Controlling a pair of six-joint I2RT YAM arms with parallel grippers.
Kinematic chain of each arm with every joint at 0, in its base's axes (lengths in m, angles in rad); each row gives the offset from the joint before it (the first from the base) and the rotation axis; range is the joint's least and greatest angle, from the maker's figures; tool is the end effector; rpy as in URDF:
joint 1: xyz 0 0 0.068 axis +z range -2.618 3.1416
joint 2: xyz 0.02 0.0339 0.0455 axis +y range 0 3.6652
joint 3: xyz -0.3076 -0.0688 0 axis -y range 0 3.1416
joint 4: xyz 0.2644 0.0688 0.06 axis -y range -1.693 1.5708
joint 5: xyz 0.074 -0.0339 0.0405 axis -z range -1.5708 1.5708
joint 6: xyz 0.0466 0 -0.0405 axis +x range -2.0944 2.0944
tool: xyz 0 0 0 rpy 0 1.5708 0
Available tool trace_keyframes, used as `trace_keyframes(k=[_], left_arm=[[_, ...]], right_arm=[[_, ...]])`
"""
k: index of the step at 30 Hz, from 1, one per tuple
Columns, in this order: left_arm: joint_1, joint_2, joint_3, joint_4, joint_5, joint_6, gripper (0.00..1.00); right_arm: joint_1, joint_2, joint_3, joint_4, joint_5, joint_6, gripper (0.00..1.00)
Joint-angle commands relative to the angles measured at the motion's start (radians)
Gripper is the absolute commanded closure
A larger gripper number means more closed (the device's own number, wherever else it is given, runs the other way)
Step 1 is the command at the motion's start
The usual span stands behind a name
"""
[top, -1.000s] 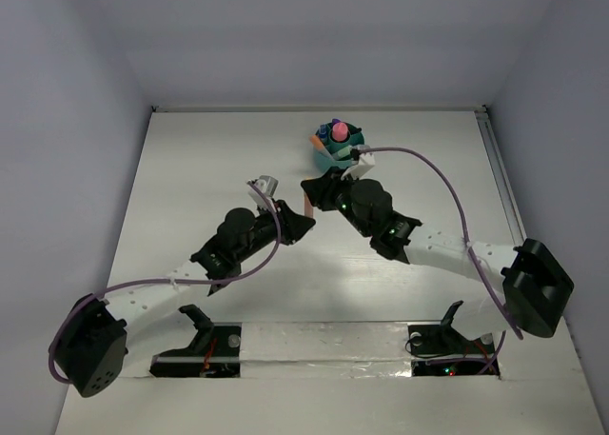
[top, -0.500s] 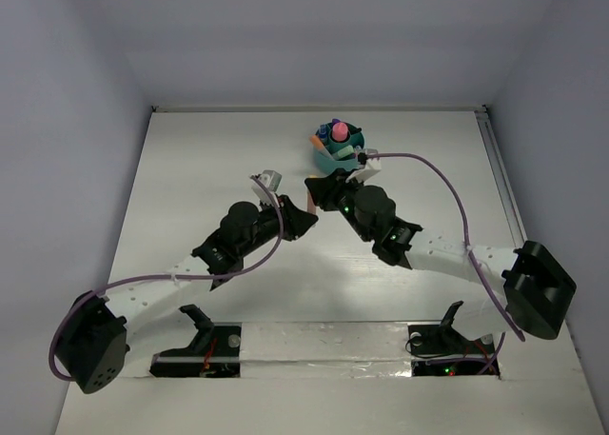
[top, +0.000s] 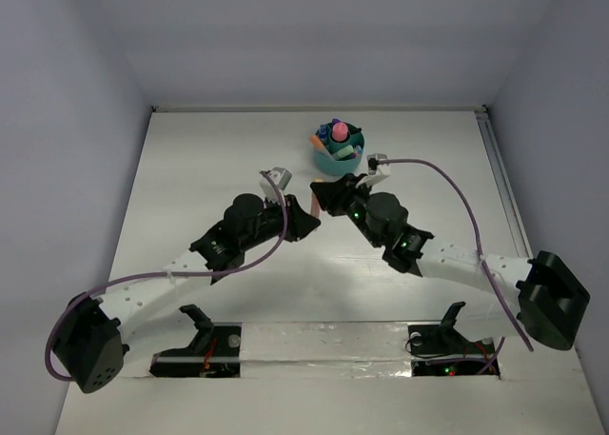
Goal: Sort the stationery into containers
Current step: Close the pen cap on the pen.
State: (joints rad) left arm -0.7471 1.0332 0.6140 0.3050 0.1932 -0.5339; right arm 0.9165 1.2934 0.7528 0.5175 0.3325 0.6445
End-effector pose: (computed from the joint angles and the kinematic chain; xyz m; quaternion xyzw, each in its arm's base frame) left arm 0.1754 -0.1747 0.3113 0.1429 0.7318 -0.4536 0.4882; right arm 0.2016 0.2378 0.3220 0.0190 0.7145 0.4009 0.5730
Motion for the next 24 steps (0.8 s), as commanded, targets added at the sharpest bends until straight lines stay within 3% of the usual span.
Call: trace_keyframes(k=[1, 24], left_arm=[[0.058, -0.036, 0.138, 0.224, -0.135, 0.035, 1.0], [0.17, 0.011, 0.349, 0.238, -0.037, 0.022, 1.0]], right_arm=[[0.056, -0.005, -0.122, -0.16, -0.211, 0.056, 1.0], [0.177, 0.047, -0.265, -0.152, -0.208, 0.187, 1.0]])
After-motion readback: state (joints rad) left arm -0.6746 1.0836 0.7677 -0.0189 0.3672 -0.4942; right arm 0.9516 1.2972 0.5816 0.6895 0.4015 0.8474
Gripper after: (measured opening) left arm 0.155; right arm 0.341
